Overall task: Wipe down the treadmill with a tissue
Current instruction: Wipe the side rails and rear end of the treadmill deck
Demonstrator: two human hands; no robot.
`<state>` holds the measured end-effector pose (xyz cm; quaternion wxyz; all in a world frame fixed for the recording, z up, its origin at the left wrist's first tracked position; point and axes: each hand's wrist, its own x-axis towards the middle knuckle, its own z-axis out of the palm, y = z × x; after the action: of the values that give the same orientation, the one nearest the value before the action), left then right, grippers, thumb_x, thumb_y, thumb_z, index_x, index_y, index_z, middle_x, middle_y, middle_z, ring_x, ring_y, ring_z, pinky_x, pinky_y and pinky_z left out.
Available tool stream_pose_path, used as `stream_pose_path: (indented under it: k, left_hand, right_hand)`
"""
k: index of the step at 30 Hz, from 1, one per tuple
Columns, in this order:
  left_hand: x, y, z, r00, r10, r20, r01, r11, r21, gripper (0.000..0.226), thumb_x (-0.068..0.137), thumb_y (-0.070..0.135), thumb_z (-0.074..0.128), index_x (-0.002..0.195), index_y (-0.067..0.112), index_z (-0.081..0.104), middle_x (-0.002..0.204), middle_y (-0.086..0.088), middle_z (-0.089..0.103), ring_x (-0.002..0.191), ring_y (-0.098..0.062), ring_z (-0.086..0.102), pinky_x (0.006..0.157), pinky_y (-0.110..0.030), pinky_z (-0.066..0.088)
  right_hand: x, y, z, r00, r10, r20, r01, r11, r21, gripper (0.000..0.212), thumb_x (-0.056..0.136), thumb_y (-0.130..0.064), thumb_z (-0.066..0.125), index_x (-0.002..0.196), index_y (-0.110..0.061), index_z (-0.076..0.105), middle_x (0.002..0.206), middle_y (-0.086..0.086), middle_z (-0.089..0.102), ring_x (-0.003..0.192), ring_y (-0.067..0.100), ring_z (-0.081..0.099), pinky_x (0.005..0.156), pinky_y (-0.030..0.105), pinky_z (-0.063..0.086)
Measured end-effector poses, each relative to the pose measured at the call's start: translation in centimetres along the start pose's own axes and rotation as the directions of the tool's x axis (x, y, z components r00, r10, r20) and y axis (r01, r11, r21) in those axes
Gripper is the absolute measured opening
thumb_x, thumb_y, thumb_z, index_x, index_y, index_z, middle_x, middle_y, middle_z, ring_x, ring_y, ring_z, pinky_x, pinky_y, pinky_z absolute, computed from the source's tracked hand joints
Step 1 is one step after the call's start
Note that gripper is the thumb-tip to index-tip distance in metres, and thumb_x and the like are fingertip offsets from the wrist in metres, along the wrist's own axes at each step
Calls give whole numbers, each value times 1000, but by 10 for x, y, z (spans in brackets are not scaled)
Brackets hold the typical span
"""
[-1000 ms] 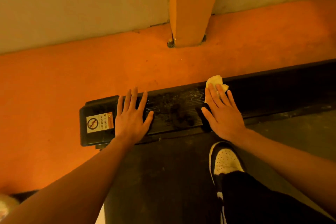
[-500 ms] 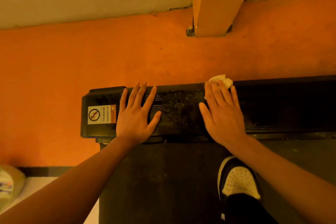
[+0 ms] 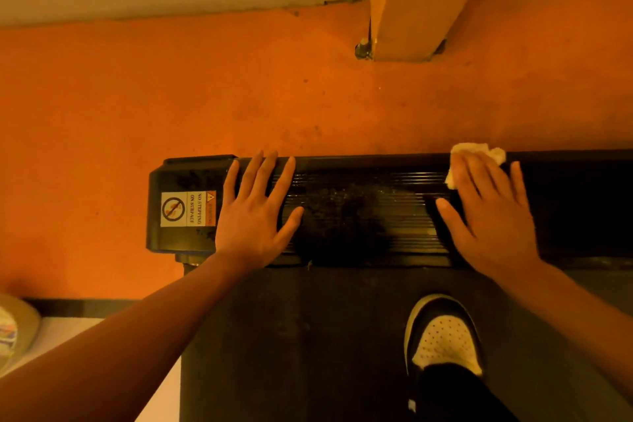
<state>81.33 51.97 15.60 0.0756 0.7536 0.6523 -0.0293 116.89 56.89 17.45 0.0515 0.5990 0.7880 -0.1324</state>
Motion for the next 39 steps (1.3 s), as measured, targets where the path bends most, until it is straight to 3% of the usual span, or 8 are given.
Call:
stream_pose_path:
  k: [3,10,13,18,27,30,35,39]
  left_hand:
    - [0,1,-1,1000,-3,-2,3,1000,-18,73,105,60,25,166,22,14,171,-12,19,160,-28,7,127,-59,10]
    - [0,1,-2,999,-6,45,7,1000,-19,73,105,63,17,166,23,16,171,-12,20,160,-27,6,127,-59,10]
    - [-1,1,-2,999,-13,43,13,1000,-6,73,104,62,22,166,23,14,171,-11,21,160,-28,8,126,-59,11]
    - [0,1,-1,1000,-10,17,10,1000,3,73,105,60,26,167,23,12,170,-12,23,160,-30,11,126,-59,11]
    - [0,1,-1,999,-14,37,14,1000,12,73,104,60,27,166,23,17,169,-13,25,159,-31,14,125,-61,12]
    - [0,2,-3,999,-10,35,10,1000,13,73,104,58,28,166,21,19,168,-13,26,159,-31,15,125,-61,12]
    - [0,2,-2,1000,-10,22,10,1000,18,73,104,58,30,166,21,19,168,-13,27,158,-32,17,125,-61,12]
    - [0,2,-3,1000,-13,13,13,1000,9,73,104,58,29,166,21,20,167,-13,28,157,-32,19,125,-62,13]
  right_hand:
    - [7,-27,-3,1000,21,6,-21,999,42,81,105,-63,14,158,-5,36,161,17,41,152,36,31,128,56,9]
    - [49,-165,14,942,-331,63,323,940,110,76,106,-57,5,164,-12,25,167,10,33,156,28,24,129,53,9]
    - [38,-125,8,943,-324,81,317,945,82,75,107,-57,5,164,-11,26,166,8,35,155,26,28,129,50,10]
    - [16,-33,1,991,-107,79,107,994,4,74,108,-55,8,162,-9,29,164,10,38,153,29,31,128,51,14]
    - [57,-162,17,939,-339,52,334,939,86,72,107,-51,10,161,-8,31,161,11,42,150,30,35,127,55,15]
    - [50,-117,10,933,-357,45,354,933,65,69,109,-51,13,160,-9,35,158,9,47,147,28,39,128,52,15]
    - [17,-3,-1,992,-98,77,99,995,-7,78,106,-59,11,159,-7,34,159,14,42,150,33,34,128,52,12]
    - [18,-42,-6,988,-120,97,122,993,-11,97,98,-74,11,159,-1,30,162,22,37,153,40,27,127,59,11]
